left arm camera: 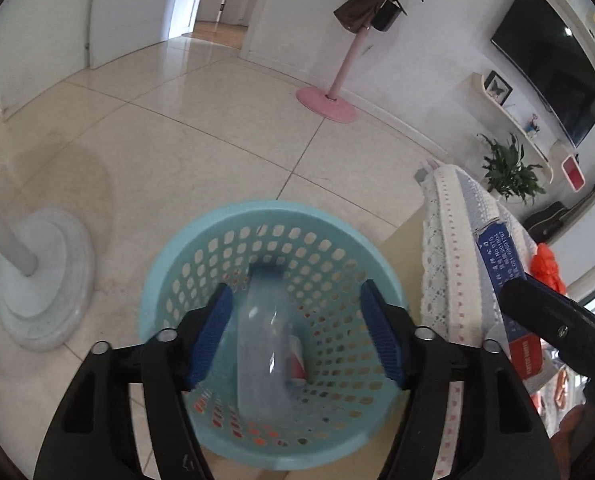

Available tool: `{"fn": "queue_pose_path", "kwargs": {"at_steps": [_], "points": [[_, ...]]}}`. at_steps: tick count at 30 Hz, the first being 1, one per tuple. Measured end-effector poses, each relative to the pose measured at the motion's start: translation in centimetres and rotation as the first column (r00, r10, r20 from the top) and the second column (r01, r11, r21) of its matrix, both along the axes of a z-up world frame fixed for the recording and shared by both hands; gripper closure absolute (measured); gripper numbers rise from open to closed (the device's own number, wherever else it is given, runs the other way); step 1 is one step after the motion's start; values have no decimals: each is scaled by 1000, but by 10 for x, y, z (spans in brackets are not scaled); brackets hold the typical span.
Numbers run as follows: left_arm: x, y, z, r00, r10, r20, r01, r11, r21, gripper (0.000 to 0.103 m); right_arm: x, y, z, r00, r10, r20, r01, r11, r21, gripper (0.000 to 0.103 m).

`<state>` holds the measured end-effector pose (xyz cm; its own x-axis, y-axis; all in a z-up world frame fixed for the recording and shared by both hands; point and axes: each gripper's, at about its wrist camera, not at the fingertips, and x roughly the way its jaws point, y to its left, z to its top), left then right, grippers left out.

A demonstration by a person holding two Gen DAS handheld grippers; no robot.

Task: Collect trash
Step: 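Carry the bottle and card box over the blue basket and open both grippers, then return to the table and grasp the pink clay pack with the left gripper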

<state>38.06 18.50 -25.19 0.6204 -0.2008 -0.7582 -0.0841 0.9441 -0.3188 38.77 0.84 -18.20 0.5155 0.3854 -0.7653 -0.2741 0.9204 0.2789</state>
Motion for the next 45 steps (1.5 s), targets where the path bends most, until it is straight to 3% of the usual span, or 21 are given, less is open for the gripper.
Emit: {"fn": "queue_pose_path", "kwargs": {"at_steps": [4,7,13,16,19,22,26,31,35,37,45], "points": [[-5,-1,2,1000,-4,14,4,1000,-18,33,9,-10,-7,999,-13,-41,14,1000,26,27],[-9,1,4,1000,-8,25,9,999,-32,33,5,-13,-5,999,-3,-32,4,1000,20,26],[-45,-26,35,992,-82,101,88,994,-61,33,-50,-49,26,993,-35,110,38,999,-23,26],[-66,-50,55,981,-123,152,134,989,-66,33,-93,-83,56,972,-78,220,90,995,-42,26],[-88,-80,83,962,-174,211,191,979,-64,33,-128,-123,82,948,-124,292,141,989,-36,26],[-112,-117,112,927,-259,272,280,959,-43,33,-162,-164,103,917,-170,361,207,976,-64,27],[-133,-160,121,890,-344,299,370,928,-35,33,-210,-218,109,882,-233,410,305,945,-118,27],[-146,-211,92,884,-392,256,418,907,-54,29,-254,-266,77,879,-310,361,378,916,-133,27],[-144,-252,52,882,-437,178,445,896,-3,29,-275,-285,45,893,-330,306,385,912,-139,29],[-139,-266,36,882,-453,132,452,891,40,30,-273,-289,34,903,-330,275,377,916,-140,40],[-112,-293,-7,891,-452,-29,453,888,83,30,-251,-290,-10,930,-329,167,349,931,-108,41]]}}
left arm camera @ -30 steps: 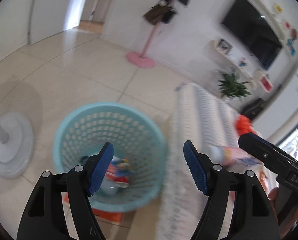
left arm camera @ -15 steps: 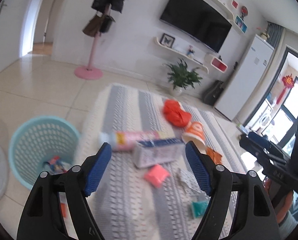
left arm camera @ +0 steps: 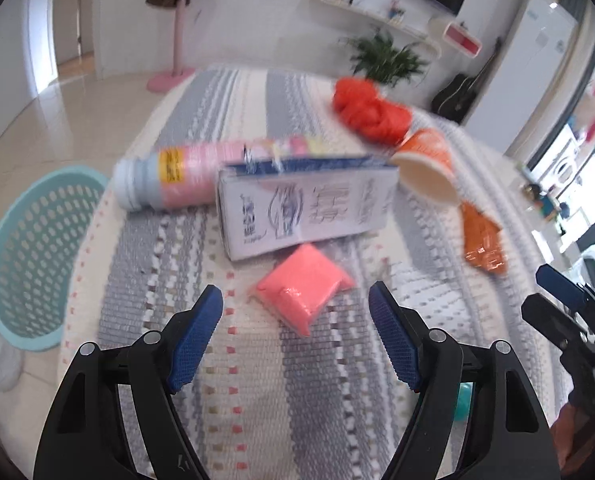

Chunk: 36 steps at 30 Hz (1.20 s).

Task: Collect trash
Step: 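Return to the table and grasp the pink clay pack with the left gripper, then grasp the polka-dot tissue pack with the right gripper while the left holds the pink pack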

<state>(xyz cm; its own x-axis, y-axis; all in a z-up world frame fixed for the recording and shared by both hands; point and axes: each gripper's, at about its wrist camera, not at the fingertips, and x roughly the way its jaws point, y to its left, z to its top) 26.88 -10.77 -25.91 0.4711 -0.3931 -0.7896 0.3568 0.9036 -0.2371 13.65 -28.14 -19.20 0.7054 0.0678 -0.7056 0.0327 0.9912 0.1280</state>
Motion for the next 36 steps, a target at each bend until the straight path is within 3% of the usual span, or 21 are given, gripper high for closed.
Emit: {"fn": "queue_pose_path", "kwargs": {"at_steps": [2,5,9,12,15,19,23,32,33,35,36], "points": [[5,0,-8,1000,2,-17,-2,1000,-29,30,7,1,-11,1000,7,-19,-7,1000,7,41],[9,1,-13,1000,20,10,-20,1000,-14,30,13,6,-19,999,26,-31,-26,1000,-6,41],[16,4,-24,1000,18,-8,-19,994,-112,29,16,11,-27,998,52,-34,-52,999,1,41],[14,0,-24,1000,2,10,0,992,-129,28,17,13,-26,998,64,-21,-64,998,-1,41],[11,-9,-25,1000,2,25,-1,998,-68,31,24,14,-30,997,72,-35,-72,997,-3,41],[7,-27,-25,997,-2,74,-3,997,76,49,31,17,-41,995,74,-72,-76,997,-24,41],[2,-40,-24,994,-17,111,-1,987,158,57,37,17,-51,992,75,-103,-77,997,-17,41],[-4,-37,-20,992,-15,125,-1,991,130,61,49,18,-66,984,94,-154,-95,995,0,36],[-5,-37,-19,991,-16,129,0,992,129,61,49,19,-65,985,88,-150,-91,996,-12,36],[-8,-35,-17,990,-18,137,2,993,121,61,47,22,-63,987,86,-132,-91,995,-34,53],[-8,-35,-17,991,-18,136,2,993,117,61,46,24,-62,988,96,-121,-101,994,-39,66]]}}
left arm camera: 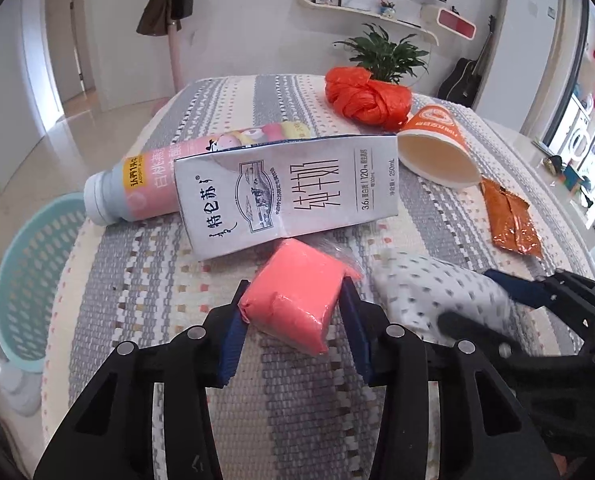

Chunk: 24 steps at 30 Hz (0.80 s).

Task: Collect trash
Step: 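Grasp the polka-dot tissue pack with the right gripper while the left holds the pink pack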

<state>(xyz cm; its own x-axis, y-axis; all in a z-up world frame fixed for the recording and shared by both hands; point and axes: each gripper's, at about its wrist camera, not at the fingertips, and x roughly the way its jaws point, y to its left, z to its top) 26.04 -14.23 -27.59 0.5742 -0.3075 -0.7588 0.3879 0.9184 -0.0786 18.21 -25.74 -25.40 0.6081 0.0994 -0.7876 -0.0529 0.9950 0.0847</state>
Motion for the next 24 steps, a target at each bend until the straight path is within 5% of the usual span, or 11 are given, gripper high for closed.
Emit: {"fn": "queue_pose_path", "kwargs": {"at_steps": [1,4,14,18,20,24], "points": [[-1,1,1,1000,1,0,-1,1000,-5,61,-2,1,0,1000,8,5,-8,1000,-4,81],[-6,7,6,1000,4,6,-4,999,-32,61,-5,5,1,1000,18,16,-17,1000,-17,91],[-17,25,29,995,15,94,-10,999,-52,61,-19,0,24,997,-11,78,9,1000,25,97],[-19,32,31,995,10,99,-5,999,-54,61,-24,7,21,1000,16,22,-16,1000,13,97],[-18,36,32,995,17,100,-11,998,-61,61,-26,11,16,999,49,-12,-49,999,22,94],[-16,46,35,995,36,91,-28,996,-88,61,-29,12,21,999,42,-6,-42,999,-5,56]]}}
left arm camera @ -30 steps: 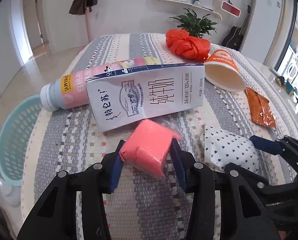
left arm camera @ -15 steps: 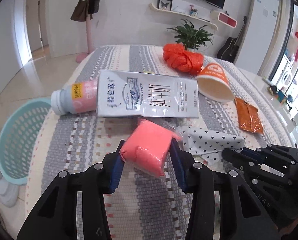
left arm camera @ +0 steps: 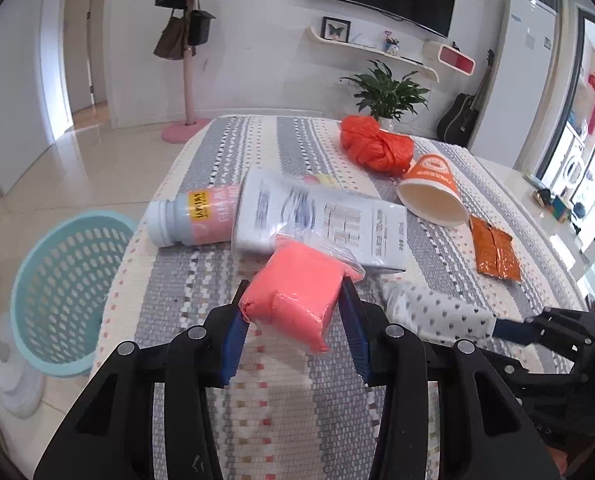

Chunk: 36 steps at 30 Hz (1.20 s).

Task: Collect trash
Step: 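Grasp the polka-dot tissue pack with the right gripper while the left holds the pink pack, then carry the pink pack and tissue pack over the basket and open both grippers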

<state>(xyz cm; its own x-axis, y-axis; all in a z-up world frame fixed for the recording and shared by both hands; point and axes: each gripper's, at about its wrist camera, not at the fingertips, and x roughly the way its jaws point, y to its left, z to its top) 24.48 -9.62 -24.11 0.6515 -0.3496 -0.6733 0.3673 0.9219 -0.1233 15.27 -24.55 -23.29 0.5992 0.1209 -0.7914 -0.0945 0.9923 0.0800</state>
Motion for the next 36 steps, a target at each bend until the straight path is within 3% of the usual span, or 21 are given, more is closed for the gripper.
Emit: {"fn": "queue_pose_path", "kwargs": {"at_steps": [1,8,16,18,22,23,25,26,27,28,31,36], "points": [[1,2,0,1000,3,-2,-3,1000,-6,61,1,0,2,1000,-3,8,3,1000,-4,49],[0,4,2,1000,-1,2,1,1000,-5,61,38,0,0,1000,-3,-14,3,1000,-12,43],[1,9,4,1000,-2,0,2,1000,-28,61,57,-8,-3,1000,-22,-16,21,997,-72,23],[0,9,5,1000,-2,3,2,1000,-30,61,61,-7,-1,1000,-6,-8,5,997,-78,22],[-1,8,4,1000,-4,3,4,1000,-25,61,83,0,-14,994,78,-72,-82,995,-65,23],[-1,8,4,1000,-4,3,4,1000,-23,61,87,1,-17,993,79,-83,-84,994,-67,24],[-1,8,4,1000,-1,3,2,1000,-22,61,89,2,-18,993,82,-81,-88,993,-74,49],[-1,9,5,1000,0,3,0,1000,-24,61,87,2,-16,994,79,-71,-85,993,-80,54],[-1,10,5,1000,1,4,-1,1000,-26,61,85,3,-16,995,81,-65,-86,993,-79,68],[-1,11,6,1000,2,4,-2,1000,-29,61,83,4,-13,995,82,-57,-86,994,-72,74],[0,16,8,1000,8,-5,-8,998,-59,61,72,10,-1,997,66,-31,-68,995,-71,81],[1,38,26,998,65,-17,-66,994,-88,61,56,32,43,997,65,51,-62,996,-61,82]]}}
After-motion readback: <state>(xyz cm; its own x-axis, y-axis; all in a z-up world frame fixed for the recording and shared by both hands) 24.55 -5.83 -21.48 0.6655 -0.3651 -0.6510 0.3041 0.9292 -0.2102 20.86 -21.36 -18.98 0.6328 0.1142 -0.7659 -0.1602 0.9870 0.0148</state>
